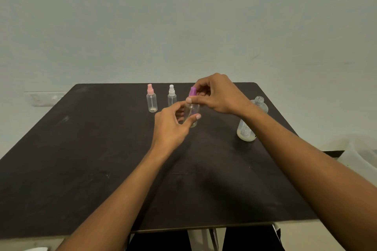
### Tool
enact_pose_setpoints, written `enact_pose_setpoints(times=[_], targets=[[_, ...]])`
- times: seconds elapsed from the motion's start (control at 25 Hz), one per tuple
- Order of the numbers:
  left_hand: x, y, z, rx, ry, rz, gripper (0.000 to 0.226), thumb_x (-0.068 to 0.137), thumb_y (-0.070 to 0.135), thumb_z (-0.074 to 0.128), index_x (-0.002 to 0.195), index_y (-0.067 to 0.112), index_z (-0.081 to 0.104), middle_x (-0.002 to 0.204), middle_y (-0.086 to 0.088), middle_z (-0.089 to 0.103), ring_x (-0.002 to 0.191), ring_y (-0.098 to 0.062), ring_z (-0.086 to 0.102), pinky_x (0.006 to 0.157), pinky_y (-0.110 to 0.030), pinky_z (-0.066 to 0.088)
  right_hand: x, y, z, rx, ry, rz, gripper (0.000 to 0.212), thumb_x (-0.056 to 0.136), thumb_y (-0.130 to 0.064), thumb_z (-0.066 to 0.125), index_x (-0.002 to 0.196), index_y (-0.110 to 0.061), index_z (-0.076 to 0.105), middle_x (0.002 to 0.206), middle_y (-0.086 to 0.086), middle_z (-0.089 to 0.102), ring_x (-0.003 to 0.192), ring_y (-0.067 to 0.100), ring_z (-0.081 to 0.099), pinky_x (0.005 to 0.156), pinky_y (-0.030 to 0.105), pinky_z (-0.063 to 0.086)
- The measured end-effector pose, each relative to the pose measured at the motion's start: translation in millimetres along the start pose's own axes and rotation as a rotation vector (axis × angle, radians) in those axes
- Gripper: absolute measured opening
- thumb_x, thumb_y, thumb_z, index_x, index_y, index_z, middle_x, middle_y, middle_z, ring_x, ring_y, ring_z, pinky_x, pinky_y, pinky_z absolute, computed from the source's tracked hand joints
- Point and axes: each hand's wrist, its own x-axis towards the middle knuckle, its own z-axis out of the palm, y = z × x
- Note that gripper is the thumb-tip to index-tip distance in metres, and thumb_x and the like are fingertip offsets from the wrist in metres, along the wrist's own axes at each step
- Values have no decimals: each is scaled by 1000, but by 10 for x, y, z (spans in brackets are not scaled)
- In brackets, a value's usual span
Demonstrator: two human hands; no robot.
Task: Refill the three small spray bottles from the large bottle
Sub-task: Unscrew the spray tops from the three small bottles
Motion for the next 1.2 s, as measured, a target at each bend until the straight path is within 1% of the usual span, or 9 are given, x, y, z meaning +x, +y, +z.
enact_pose_setpoints(times=[0.32, 0.48, 0.6, 0.68, 0.8, 0.92, 1.0, 1.12, 1.2], targets=[[-343, 158, -311, -10, -54, 8, 53, 84, 39, 87, 133, 28, 72, 106, 14, 77, 97, 7, 71, 82, -2, 52, -193, -338, -223, 23, -245, -203, 18, 94, -26, 81, 104, -11, 81, 93, -2, 79, 82, 11, 73, 77, 19, 56], [-424, 166, -370, 9, -47, 10, 52, 82, 42, 87, 131, 30, 72, 106, 18, 74, 95, 13, 67, 80, 1, 49, -193, -452, -300, -31, -362, -226, 26, 94, -27, 80, 117, -14, 77, 105, -2, 78, 95, 12, 73, 88, 23, 59], [-465, 182, -369, 6, -22, 7, 57, 81, 42, 88, 133, 29, 71, 103, 20, 72, 91, 17, 63, 81, 3, 48, -207, -542, -289, -167, -268, -204, 38, 90, -44, 80, 117, -19, 76, 104, -5, 76, 92, 8, 72, 84, 19, 60], [-474, 200, -368, 9, -11, 13, 59, 80, 43, 88, 134, 25, 71, 107, 15, 76, 90, 16, 64, 80, 5, 46, -210, -605, -264, -243, -181, -183, 37, 88, -52, 79, 103, -18, 79, 87, -6, 77, 77, 6, 73, 75, 20, 60], [-481, 222, -373, 15, -13, 32, 61, 80, 45, 87, 136, 25, 71, 115, 9, 78, 101, 3, 72, 88, -5, 52, -203, -686, -268, -257, -185, -147, 30, 88, -47, 82, 86, -18, 78, 67, -5, 75, 60, 5, 72, 65, 20, 59], [-506, 230, -388, 2, -12, 28, 59, 80, 44, 88, 133, 26, 72, 112, 13, 77, 101, 4, 71, 91, -7, 53, -227, -737, -344, -257, -319, -206, 11, 90, -28, 84, 99, -22, 81, 90, -9, 77, 82, 1, 73, 79, 21, 60], [-526, 231, -393, -5, -12, 20, 56, 79, 44, 89, 131, 27, 73, 109, 17, 75, 97, 10, 68, 92, -7, 54, -244, -765, -370, -253, -394, -238, 15, 90, -19, 83, 104, -24, 80, 101, -11, 76, 94, 1, 71, 91, 26, 60], [-530, 236, -386, -6, -15, 17, 53, 80, 43, 89, 129, 29, 74, 108, 16, 76, 98, 7, 69, 90, -7, 51, -250, -786, -322, -240, -317, -232, 24, 93, -34, 81, 115, -26, 77, 110, -8, 76, 100, 5, 71, 91, 26, 60], [-531, 246, -380, -4, -18, 17, 53, 80, 42, 89, 129, 28, 73, 107, 18, 75, 96, 10, 68, 87, -3, 50, -244, -786, -276, -299, -186, -178, 31, 92, -50, 78, 106, -22, 79, 95, -5, 78, 85, 6, 74, 81, 25, 61]])
